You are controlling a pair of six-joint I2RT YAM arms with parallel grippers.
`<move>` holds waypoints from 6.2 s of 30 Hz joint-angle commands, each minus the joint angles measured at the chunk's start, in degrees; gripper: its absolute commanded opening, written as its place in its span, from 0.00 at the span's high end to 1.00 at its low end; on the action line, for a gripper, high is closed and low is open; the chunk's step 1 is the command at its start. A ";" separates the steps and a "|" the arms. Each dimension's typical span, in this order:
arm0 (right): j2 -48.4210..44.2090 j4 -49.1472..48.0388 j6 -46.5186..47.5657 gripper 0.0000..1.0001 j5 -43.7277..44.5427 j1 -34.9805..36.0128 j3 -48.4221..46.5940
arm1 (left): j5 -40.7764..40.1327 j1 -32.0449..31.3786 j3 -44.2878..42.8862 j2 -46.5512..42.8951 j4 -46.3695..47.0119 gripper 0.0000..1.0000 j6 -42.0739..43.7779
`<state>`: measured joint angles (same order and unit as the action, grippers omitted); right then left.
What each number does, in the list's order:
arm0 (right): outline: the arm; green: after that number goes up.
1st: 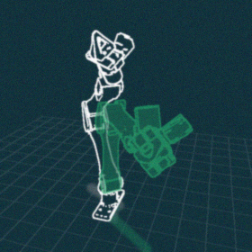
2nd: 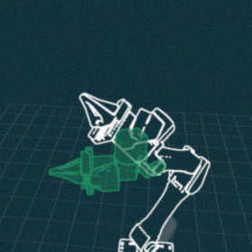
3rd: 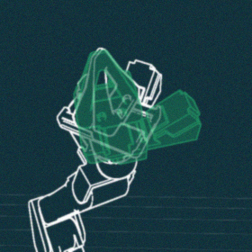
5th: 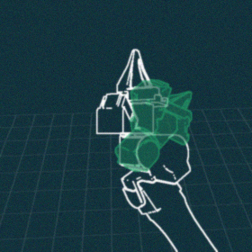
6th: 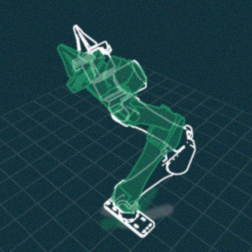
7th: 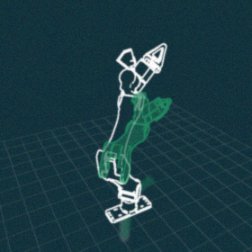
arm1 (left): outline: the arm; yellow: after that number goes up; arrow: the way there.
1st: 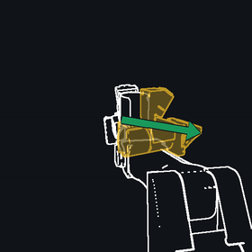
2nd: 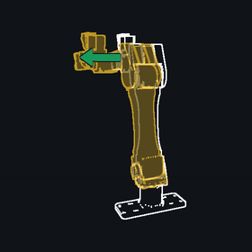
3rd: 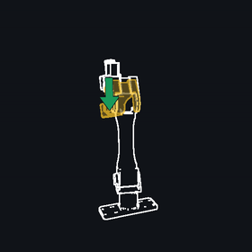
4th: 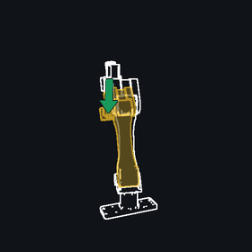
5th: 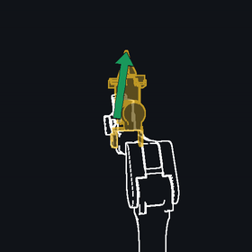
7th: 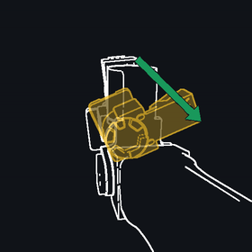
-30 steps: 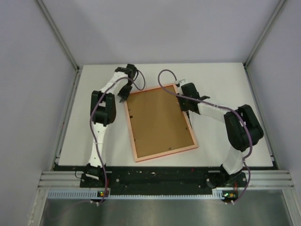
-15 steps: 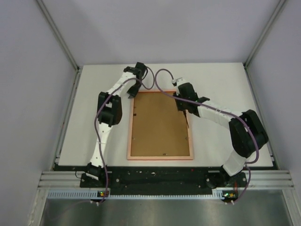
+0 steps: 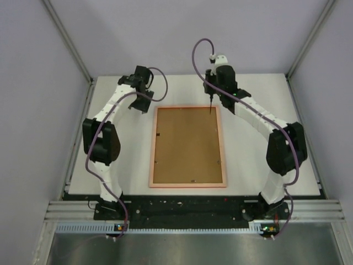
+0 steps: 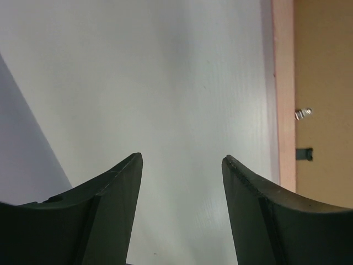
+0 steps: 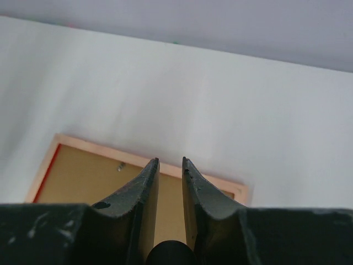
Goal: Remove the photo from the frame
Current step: Adjust the photo frame at the center of the board, then release the photo frame item from the photo frame.
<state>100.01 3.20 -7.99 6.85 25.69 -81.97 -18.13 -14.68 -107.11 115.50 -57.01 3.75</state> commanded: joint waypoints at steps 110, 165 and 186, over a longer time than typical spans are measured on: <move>36.57 -5.66 -7.65 1.00 2.02 4.19 -38.79 | 26.22 -4.83 -5.30 13.79 2.34 0.57 -1.38; 40.53 -6.02 -8.09 1.00 23.21 6.83 -37.82 | 29.03 -4.31 -2.40 12.46 2.43 0.64 -2.08; 40.53 -5.84 -6.95 1.00 27.33 6.83 -37.29 | 27.80 -4.13 -1.79 11.85 2.70 0.67 -2.69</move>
<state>140.03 -0.82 -15.64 31.03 31.53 -119.55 10.68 -19.18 -109.69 130.63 -55.42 1.56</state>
